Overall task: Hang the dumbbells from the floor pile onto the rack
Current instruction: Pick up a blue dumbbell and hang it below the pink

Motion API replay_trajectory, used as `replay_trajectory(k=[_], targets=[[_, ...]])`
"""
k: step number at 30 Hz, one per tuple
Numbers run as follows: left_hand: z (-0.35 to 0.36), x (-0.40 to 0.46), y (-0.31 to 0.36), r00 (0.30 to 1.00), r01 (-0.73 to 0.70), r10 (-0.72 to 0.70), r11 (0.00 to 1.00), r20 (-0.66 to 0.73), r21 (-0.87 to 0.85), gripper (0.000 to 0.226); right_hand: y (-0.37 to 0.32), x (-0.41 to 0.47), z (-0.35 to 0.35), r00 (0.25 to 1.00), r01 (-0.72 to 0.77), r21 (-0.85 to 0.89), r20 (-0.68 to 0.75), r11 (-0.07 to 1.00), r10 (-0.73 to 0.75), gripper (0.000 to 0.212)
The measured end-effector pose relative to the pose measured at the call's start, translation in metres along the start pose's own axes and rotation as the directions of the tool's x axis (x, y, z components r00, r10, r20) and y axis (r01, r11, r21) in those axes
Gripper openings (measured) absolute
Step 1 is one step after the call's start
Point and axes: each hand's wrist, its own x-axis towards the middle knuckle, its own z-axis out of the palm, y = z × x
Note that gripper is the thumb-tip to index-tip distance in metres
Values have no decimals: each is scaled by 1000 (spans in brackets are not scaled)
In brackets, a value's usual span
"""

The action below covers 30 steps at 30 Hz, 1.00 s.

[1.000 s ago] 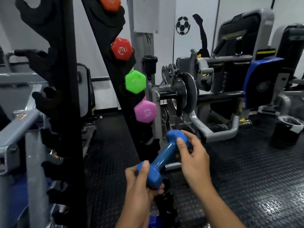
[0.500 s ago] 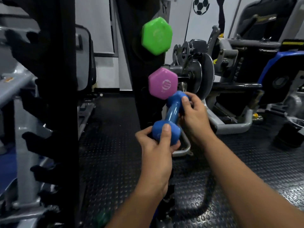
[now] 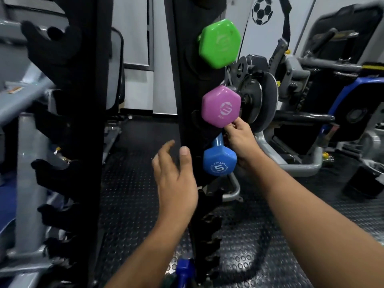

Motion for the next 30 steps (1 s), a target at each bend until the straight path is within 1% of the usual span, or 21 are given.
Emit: replay_trajectory(k=[2,3,6,9,12,13,15,16,17,18,19,21,22,23,24,25,28,30], targets=[[6,11,-10,991,33,-25,998,128,-59,50,-5,0,0,1000,-1,-52,6,999,1,18],[10,14,-15,986,38,-25,996,166,-80,51,-7,1,1,1000,11,-98,3,995,-11,20],[22,25,-29,979,50,-29,994,200,-101,57,-15,0,8,999,24,-212,33,977,-17,22],[24,28,-36,972,61,-30,990,235,-126,64,-18,4,10,995,-11,-286,96,958,40,18],[21,29,-38,970,68,-27,984,241,-166,68,-27,-2,13,993,-9,-327,106,945,46,29],[22,30,-38,969,72,-28,982,246,-173,68,-28,-4,14,992,-45,-328,99,944,82,31],[22,29,-37,964,72,-25,983,264,-169,68,-31,-6,12,978,-144,-229,118,963,174,35],[21,30,-36,963,67,-21,985,268,-161,68,-32,-11,14,962,-198,-148,159,969,221,39],[19,30,-35,962,69,-25,986,272,-152,69,-30,-20,9,952,-218,-75,201,973,229,41],[17,30,-35,958,77,-34,987,284,-143,69,-31,-28,9,946,-237,-85,207,968,250,39],[15,30,-34,951,90,-44,986,306,-138,69,-29,-31,11,936,-271,-95,206,958,286,32],[7,30,-31,933,108,-60,987,356,-118,66,-31,-37,19,933,-335,9,140,942,331,18],[3,30,-28,925,100,-53,989,376,-107,64,-30,-43,18,927,-364,103,140,926,349,20],[-2,28,-25,920,90,-46,991,389,-95,62,-28,-51,14,925,-371,155,148,916,350,28],[-9,27,-22,915,89,-51,993,400,-78,60,-27,-61,11,930,-360,153,146,920,339,34],[-14,25,-19,909,98,-65,993,411,-61,59,-23,-71,9,939,-333,139,137,933,315,36],[-28,15,-14,887,120,-106,993,449,-1,61,-25,-110,11,968,-240,86,90,967,233,35],[-36,6,-10,873,120,-127,992,472,45,64,-19,-126,13,984,-177,-20,35,984,177,46]])
